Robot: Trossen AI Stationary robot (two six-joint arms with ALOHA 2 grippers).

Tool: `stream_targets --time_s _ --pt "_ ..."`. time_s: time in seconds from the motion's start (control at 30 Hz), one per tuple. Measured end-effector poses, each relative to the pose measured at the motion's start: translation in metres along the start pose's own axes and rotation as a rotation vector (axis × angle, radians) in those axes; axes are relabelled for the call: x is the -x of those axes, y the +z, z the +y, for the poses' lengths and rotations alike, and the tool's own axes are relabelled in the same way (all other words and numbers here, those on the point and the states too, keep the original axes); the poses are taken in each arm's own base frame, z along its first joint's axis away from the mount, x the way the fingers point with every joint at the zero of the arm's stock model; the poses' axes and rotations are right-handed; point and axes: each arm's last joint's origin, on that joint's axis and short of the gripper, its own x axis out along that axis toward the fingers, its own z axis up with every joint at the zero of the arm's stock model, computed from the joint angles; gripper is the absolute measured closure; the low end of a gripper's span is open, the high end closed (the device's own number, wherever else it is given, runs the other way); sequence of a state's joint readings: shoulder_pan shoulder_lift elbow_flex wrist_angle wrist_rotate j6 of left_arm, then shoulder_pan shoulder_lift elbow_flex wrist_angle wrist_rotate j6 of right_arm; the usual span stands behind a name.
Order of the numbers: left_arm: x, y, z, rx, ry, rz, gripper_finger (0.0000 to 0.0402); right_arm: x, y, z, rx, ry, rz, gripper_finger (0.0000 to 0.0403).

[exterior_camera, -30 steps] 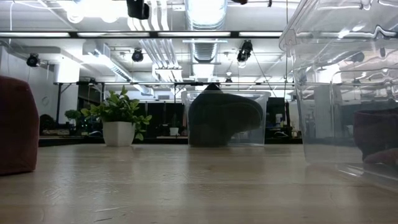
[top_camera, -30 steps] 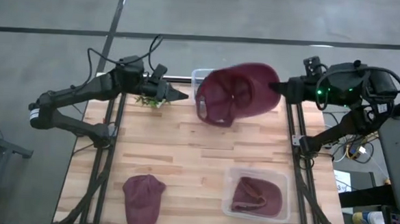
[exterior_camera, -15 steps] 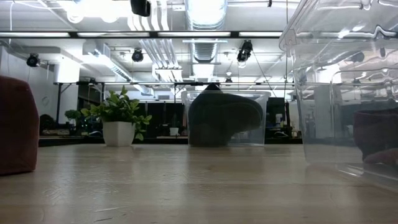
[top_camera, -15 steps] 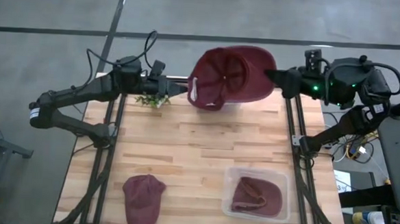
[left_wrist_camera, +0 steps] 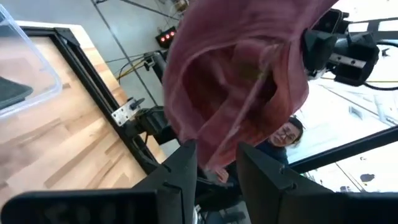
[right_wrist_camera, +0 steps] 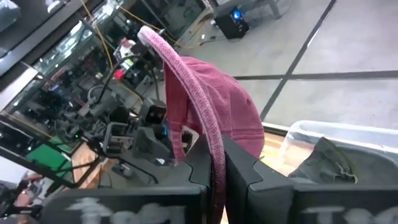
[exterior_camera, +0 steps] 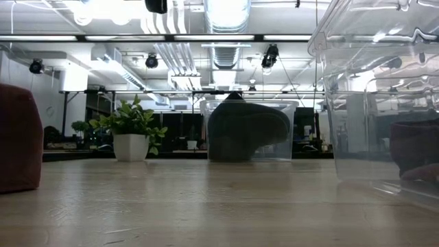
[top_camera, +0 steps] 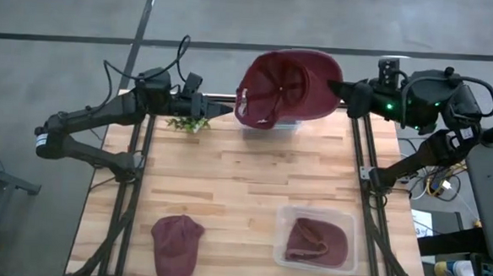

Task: Pick & Place hat
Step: Put the maroon cap into the bottom transparent bin

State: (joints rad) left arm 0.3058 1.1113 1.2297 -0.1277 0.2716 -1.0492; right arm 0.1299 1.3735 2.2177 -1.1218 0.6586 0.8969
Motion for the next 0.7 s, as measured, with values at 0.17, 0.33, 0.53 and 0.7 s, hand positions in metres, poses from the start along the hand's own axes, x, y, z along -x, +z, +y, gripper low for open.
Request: stream_targets --time_s 0.17,0.33,0.53,0.7 --pt "-0.001 -0.003 0.006 0.041 0.049 0.019 0.0296 0.002 0.003 0.002 -0.015 0.026 -0.020 0.0392" --pt "-0.010 0.003 0.001 0.035 -0.050 -0.045 0.0296 -0.006 -0.001 0.006 0.002 0.022 -0.017 0.0392" --pt "-0.023 0.006 0.002 0.076 -0.117 -0.057 0.0296 -0.018 -0.008 0.013 0.021 0.022 -0.006 0.0392" --pt "-0.035 0.009 0.002 0.137 -0.197 -0.065 0.0296 -0.026 -0.011 0.020 0.043 0.037 -0.021 0.0392"
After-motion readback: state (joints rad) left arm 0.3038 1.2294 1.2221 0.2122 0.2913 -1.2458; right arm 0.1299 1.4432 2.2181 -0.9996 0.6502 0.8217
